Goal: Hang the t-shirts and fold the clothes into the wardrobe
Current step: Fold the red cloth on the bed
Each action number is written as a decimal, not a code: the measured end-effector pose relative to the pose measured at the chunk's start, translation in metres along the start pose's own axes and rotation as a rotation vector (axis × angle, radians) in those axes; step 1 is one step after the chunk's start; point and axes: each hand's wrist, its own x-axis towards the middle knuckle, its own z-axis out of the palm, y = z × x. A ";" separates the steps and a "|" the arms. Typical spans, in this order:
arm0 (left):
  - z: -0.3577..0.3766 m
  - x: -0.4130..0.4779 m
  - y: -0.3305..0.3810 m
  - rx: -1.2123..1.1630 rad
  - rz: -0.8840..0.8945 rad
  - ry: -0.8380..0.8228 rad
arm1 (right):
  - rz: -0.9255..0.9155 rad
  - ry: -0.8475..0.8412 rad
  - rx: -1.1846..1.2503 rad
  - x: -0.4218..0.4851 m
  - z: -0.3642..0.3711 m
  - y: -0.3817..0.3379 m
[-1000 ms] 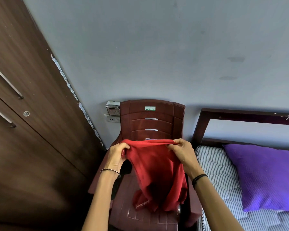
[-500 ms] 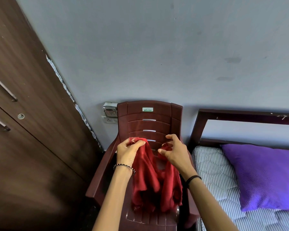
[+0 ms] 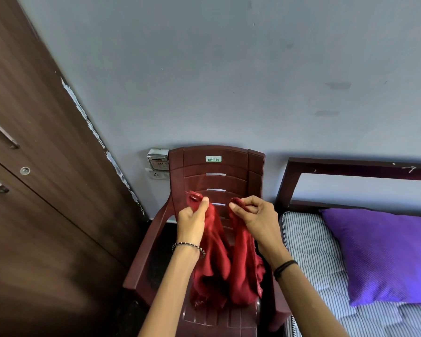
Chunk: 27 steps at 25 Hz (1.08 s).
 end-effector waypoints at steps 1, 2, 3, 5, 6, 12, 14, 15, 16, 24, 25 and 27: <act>0.000 -0.004 -0.002 -0.005 0.035 -0.048 | 0.001 0.006 0.020 -0.003 0.001 0.002; 0.000 -0.007 -0.005 -0.007 0.062 -0.092 | 0.002 0.011 0.038 -0.005 0.002 0.004; -0.001 -0.007 -0.011 0.020 0.078 -0.123 | 0.002 0.012 0.058 -0.007 0.003 0.005; -0.004 -0.011 -0.019 0.089 0.098 -0.162 | 0.002 0.003 0.081 -0.010 0.004 0.003; -0.004 -0.015 -0.019 0.114 0.101 -0.164 | 0.001 -0.002 0.080 -0.011 0.004 0.001; 0.001 -0.030 0.004 0.207 -0.031 0.003 | -0.025 -0.002 0.046 -0.020 0.007 -0.005; 0.002 -0.029 0.002 0.194 -0.058 -0.040 | -0.031 0.007 0.044 -0.023 0.007 -0.005; 0.002 -0.028 -0.001 0.193 -0.036 -0.085 | -0.038 0.017 0.033 -0.024 0.007 -0.005; 0.002 -0.028 -0.004 0.175 -0.015 -0.140 | -0.049 0.029 0.021 -0.025 0.007 -0.005; 0.013 -0.041 -0.007 0.128 -0.126 -0.225 | -0.124 0.040 -0.053 -0.026 0.005 -0.008; 0.013 -0.041 -0.005 0.117 -0.151 -0.209 | -0.129 0.035 -0.070 -0.027 0.006 -0.010; 0.011 -0.043 -0.002 0.063 -0.199 -0.209 | -0.139 0.027 -0.112 -0.031 0.007 -0.013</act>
